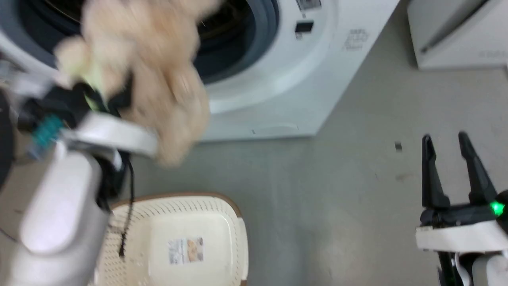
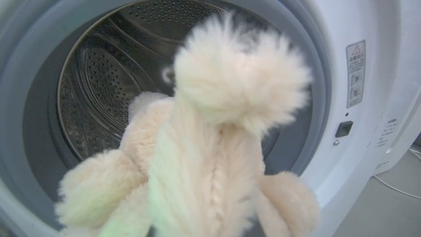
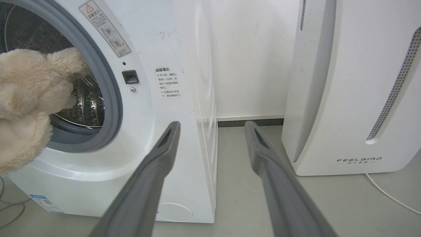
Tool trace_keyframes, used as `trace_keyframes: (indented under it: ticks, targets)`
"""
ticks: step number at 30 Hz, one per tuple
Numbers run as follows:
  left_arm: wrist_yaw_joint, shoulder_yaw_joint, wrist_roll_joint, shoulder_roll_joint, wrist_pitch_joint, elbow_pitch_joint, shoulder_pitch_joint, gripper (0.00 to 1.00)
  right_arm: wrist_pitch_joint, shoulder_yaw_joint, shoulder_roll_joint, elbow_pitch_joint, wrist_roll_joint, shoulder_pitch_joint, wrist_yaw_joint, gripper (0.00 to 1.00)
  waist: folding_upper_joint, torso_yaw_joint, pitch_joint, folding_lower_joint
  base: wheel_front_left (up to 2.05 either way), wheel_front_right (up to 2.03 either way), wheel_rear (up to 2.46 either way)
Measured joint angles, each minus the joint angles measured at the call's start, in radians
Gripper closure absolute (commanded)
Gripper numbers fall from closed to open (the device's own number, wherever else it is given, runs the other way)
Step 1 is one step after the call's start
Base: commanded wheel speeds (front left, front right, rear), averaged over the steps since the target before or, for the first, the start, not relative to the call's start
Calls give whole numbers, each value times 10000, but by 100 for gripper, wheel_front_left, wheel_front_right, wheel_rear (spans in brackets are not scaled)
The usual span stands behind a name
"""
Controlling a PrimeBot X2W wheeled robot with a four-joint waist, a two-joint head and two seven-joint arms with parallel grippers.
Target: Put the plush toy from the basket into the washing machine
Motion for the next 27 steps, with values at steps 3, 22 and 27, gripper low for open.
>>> trace_keyframes:
  ticks: [3,22,27]
  targets:
    - [-109,199,-29,278,343,98,-1156,100,0,100,0,-224,84,-313,0,0,0,-243,707,0,0,0,0]
    - [-836,201,859,1747,1791,4849,-9235,100,0,761,0,-667,909,-1103,0,0,0,-1908,4546,2,0,0,0]
    - [-970,-65,943,1732,2182,6201,-9951,100,0,932,-2,-671,1041,-1195,0,0,0,-2220,5009,2,0,0,0]
